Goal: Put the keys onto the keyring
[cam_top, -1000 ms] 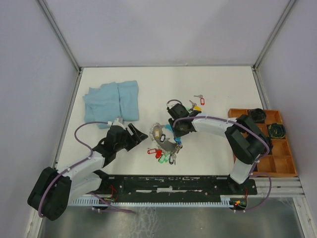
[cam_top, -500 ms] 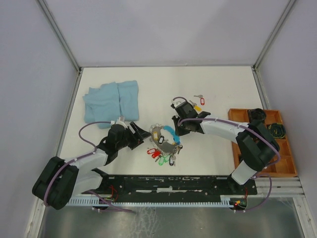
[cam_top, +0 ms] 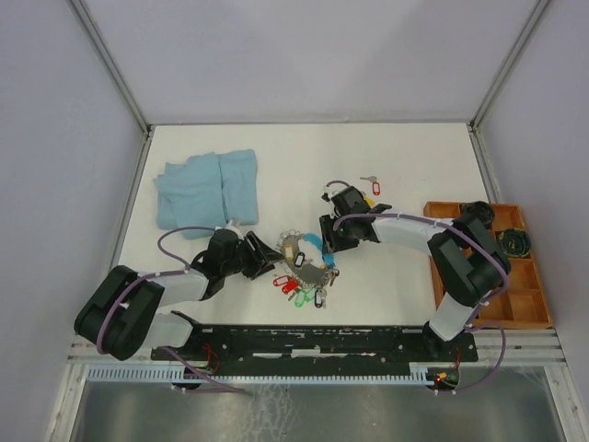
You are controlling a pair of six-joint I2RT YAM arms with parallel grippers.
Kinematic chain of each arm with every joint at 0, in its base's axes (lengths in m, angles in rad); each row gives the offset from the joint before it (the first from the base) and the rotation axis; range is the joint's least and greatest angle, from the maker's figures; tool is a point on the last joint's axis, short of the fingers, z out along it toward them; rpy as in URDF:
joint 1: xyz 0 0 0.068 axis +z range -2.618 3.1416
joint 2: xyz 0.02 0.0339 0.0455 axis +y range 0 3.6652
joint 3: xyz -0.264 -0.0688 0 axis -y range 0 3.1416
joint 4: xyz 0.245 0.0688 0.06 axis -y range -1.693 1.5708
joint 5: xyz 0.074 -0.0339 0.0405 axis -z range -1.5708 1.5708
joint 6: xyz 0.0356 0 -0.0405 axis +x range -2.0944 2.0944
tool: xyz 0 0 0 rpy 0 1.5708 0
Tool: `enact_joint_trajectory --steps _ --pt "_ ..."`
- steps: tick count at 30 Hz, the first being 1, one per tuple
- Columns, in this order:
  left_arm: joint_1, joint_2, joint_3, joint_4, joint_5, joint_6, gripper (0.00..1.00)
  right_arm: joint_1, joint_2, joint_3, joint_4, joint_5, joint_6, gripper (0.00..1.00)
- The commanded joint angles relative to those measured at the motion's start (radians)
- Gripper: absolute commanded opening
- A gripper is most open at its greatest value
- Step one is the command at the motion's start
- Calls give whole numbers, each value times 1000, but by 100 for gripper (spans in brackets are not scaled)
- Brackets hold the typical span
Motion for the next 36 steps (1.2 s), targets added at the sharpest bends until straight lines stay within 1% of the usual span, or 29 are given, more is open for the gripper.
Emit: enact_joint_trajectory --steps 1,7,10,17,21,25,28,31,36 --pt "-29 61 37 79 22 -41 58 -17 38 -10 62 -92 32 51" --pt "-76 146 39 143 12 -74 53 -45 59 -45 167 -255 86 51" --pt "-87 175 40 164 3 -84 52 -50 52 -53 216 -341 118 51" --pt "-91 189 29 183 -16 -91 49 -82 -5 -88 353 -472 216 51" --pt "-92 168 10 206 -31 -108 47 -85 -38 -84 332 -467 200 50" --pt "-91 115 -15 234 -62 -126 43 -86 -33 -78 276 -436 165 49" --pt "-90 61 -25 235 -89 -122 35 -86 -22 -90 280 -442 165 49" --pt "-91 22 -33 252 -96 -116 30 -85 -18 -102 295 -447 168 49" --pt "-92 -11 -38 282 -90 -99 19 -85 -33 -111 303 -438 165 49"
